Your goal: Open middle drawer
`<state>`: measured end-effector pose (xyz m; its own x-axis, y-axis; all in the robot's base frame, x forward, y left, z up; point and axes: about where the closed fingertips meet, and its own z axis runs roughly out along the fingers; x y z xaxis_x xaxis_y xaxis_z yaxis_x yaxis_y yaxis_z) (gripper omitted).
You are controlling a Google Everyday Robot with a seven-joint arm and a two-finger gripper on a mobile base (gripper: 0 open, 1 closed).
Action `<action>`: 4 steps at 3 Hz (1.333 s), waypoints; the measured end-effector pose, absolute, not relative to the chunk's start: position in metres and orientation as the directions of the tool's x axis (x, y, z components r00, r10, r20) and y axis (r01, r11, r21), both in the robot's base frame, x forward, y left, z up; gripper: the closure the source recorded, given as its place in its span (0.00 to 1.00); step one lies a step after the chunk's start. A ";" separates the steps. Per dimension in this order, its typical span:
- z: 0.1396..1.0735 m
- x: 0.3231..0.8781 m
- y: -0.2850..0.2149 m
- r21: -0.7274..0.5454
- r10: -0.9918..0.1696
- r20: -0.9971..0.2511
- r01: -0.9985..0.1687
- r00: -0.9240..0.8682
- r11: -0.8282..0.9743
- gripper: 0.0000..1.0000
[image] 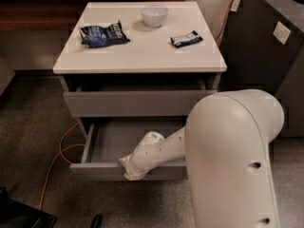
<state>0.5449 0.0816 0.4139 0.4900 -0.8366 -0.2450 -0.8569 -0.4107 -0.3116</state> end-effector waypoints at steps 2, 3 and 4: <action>0.416 0.516 0.083 -0.296 -0.819 -0.272 -0.854 0.505 -0.428 1.00; 0.416 0.517 0.083 -0.296 -0.819 -0.273 -0.854 0.505 -0.428 1.00; 0.416 0.517 0.083 -0.296 -0.819 -0.273 -0.854 0.505 -0.428 1.00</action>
Offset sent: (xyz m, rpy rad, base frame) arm -0.1128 0.0022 0.0049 0.0660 0.0969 0.0980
